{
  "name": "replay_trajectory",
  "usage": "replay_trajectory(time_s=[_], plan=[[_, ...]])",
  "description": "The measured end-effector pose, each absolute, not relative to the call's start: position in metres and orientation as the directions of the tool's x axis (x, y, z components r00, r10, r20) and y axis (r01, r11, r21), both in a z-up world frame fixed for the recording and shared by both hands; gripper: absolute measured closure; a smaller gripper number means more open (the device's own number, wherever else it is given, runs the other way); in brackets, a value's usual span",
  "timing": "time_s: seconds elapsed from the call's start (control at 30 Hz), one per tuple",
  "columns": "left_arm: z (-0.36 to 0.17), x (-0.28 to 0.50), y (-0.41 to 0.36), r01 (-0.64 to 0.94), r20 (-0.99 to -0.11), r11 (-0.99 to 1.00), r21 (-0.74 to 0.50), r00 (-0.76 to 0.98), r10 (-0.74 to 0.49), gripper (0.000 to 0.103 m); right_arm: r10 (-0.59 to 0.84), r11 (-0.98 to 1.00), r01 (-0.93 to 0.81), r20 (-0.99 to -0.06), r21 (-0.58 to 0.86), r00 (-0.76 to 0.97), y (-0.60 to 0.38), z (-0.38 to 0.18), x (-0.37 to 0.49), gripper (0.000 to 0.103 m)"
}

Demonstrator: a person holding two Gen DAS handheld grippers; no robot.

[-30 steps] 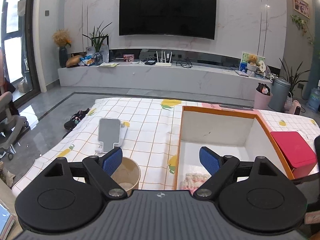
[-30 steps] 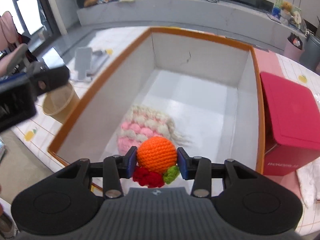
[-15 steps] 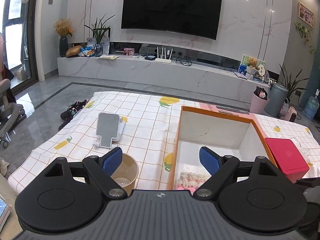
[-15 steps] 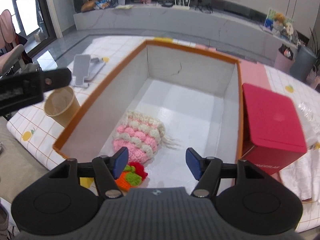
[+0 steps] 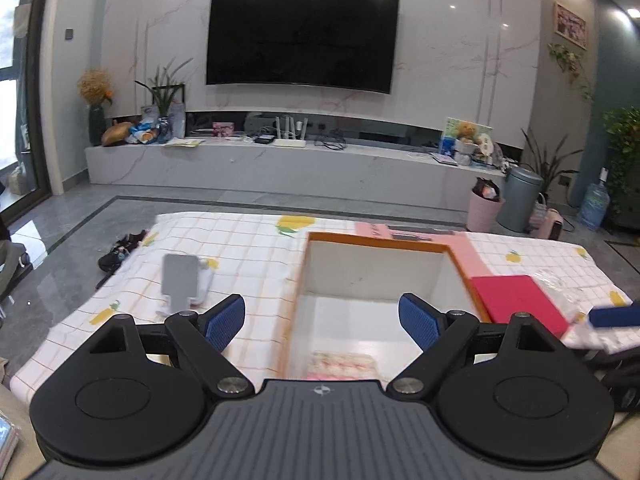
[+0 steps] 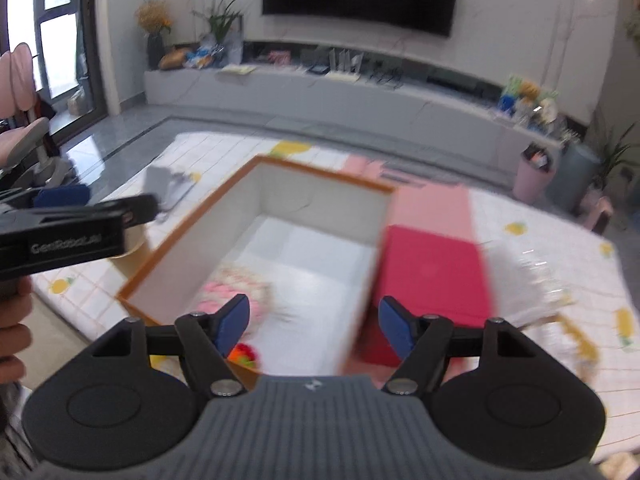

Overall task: Organize soft objects
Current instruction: 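Move both tools back to the soft items beside the red box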

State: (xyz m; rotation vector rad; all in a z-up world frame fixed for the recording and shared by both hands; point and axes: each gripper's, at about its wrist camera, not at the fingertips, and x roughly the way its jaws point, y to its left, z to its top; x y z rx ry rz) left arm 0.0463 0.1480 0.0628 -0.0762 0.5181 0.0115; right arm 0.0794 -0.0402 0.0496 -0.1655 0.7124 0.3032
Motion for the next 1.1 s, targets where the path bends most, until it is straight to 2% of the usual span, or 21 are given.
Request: replay_trajectory(time_s=[0.13, 0.23, 0.4, 0.53, 0.7, 0.8, 0.87, 0.93, 0.97, 1.1], plan=[[0.068, 0.029, 0.111, 0.083, -0.497, 0.989, -0.121, 0.858, -0.132, 0.001, 0.146, 0.966, -0.248, -0.629, -0.078, 0.764, -0.103, 0.062, 0.063, 0.031], [0.067, 0.019, 0.069, 0.180, -0.521, 0.977, -0.111, 0.827, -0.211, 0.001, 0.077, 0.986, -0.152, -0.625, -0.068, 0.777, -0.161, 0.063, 0.054, 0.031], [0.057, 0.010, -0.003, 0.291, -0.525, 0.952, -0.092, 0.798, -0.295, 0.001, -0.061, 0.998, 0.040, -0.641, -0.047, 0.765, -0.266, 0.053, 0.053, 0.031], [0.036, 0.024, -0.063, 0.351, -0.575, 0.932, -0.093, 0.745, -0.338, 0.001, -0.156, 0.984, 0.171, -0.672, -0.044, 0.724, -0.332, 0.030, 0.067, 0.032], [-0.007, 0.036, -0.117, 0.375, -0.629, 0.924, -0.074, 0.701, -0.335, 0.001, -0.118, 0.970, 0.234, -0.719, 0.063, 0.685, -0.367, -0.006, 0.097, 0.034], [-0.040, 0.042, -0.136, 0.365, -0.649, 0.931, -0.019, 0.704, -0.289, 0.001, -0.063, 0.977, 0.189, -0.723, 0.094, 0.688, -0.366, -0.022, 0.117, 0.034], [-0.057, 0.047, -0.138, 0.355, -0.665, 0.935, 0.023, 0.704, -0.251, 0.001, -0.004, 0.984, 0.129, -0.710, 0.122, 0.704, -0.357, -0.032, 0.124, 0.027], [-0.074, 0.047, -0.139, 0.350, -0.673, 0.935, 0.055, 0.705, -0.224, 0.001, 0.067, 0.992, 0.034, -0.717, 0.125, 0.694, -0.344, -0.044, 0.133, 0.006], [-0.081, 0.047, -0.137, 0.353, -0.675, 0.934, 0.061, 0.704, -0.222, 0.001, 0.083, 0.994, -0.002, -0.719, 0.113, 0.690, -0.338, -0.050, 0.137, 0.003], [-0.097, 0.047, -0.127, 0.367, -0.695, 0.929, 0.051, 0.681, -0.231, 0.002, 0.037, 0.999, -0.031, -0.712, 0.022, 0.701, -0.313, -0.075, 0.153, 0.003]])
